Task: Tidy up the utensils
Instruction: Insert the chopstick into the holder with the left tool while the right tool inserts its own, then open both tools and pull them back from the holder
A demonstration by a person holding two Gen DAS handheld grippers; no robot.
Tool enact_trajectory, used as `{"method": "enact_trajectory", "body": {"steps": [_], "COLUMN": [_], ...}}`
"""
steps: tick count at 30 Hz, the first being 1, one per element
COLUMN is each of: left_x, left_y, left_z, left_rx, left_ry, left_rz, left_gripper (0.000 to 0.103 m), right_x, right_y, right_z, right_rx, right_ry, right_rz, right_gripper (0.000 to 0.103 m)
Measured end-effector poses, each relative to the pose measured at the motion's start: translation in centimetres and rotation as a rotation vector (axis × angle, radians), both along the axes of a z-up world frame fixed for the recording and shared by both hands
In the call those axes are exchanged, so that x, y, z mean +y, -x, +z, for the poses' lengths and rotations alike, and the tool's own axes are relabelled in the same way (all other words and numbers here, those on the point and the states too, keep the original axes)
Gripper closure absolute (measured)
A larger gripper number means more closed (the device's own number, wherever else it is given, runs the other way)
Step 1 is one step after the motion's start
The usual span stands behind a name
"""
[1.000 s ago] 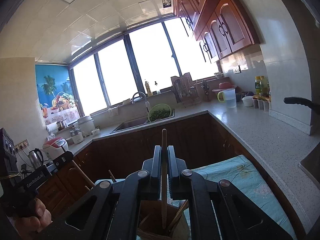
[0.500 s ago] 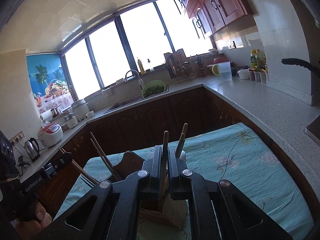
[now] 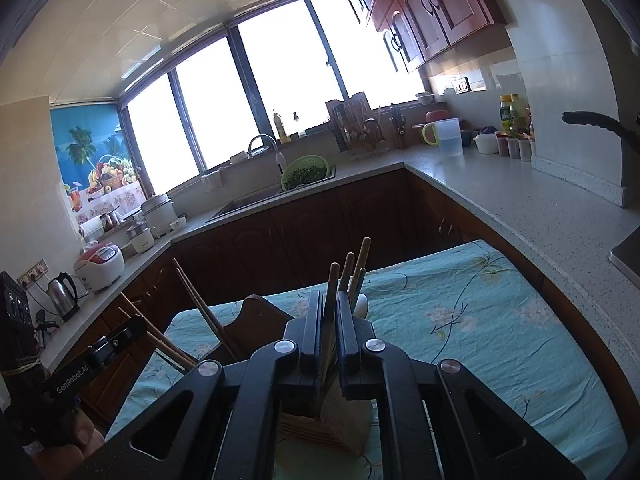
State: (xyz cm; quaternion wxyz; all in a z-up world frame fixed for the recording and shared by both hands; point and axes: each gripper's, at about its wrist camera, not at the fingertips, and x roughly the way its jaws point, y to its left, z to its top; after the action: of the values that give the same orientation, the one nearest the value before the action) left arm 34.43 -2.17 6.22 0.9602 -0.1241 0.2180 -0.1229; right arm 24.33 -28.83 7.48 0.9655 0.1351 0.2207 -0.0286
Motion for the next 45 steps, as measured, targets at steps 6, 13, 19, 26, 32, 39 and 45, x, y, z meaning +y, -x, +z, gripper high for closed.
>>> {"method": "enact_trajectory", "body": {"steps": [6,13,19,26,32,39,45], "left_x": [-0.2,-0.1,0.4,1.0,1.3,1.6,3.2], "left_y": [0.0,0.2,2.7,6.7,10.5,14.5,18.0], "left_z": [0.1,0.4,1.3,0.7,-0.7,-1.2,-0.9], "left_rx": [0.005,0.024,-0.015,-0.032,-0.021,0.007,0.025], "left_ry": [-0.005,-0.001,0.003,-0.008,-0.022,-0.016,0.047], "left_rz": [0.002,0.000,0.020,0.053,0.078,0.088,0.100], "left_gripper": [0.098,0.086,0.066,0.038,0.024,0.021,0.009], "right_x": [-0.1,-0.2,-0.7,-1.3,-0.7,0.7,2.3], "right_y": [0.0,0.5,2.2,4.8,7.3,10.0,12.8], "right_z": [0.0,-0.2,0.3,0.0,-1.4,-2.6,-2.0], "right_rx": [0.003,0.014,-0.017,-0.028,-0.013,0.012,0.001], "right_ry": [-0.002,-0.027,-0.056,-0.076,-0.078,-0.074,-0.040], "right_rz": [0.002,0.003,-0.003,-0.023,-0.016,0.005,0.035], "right_gripper": [0.097,0.079,0.043,0.023,0.009,0.002,0.000]}}
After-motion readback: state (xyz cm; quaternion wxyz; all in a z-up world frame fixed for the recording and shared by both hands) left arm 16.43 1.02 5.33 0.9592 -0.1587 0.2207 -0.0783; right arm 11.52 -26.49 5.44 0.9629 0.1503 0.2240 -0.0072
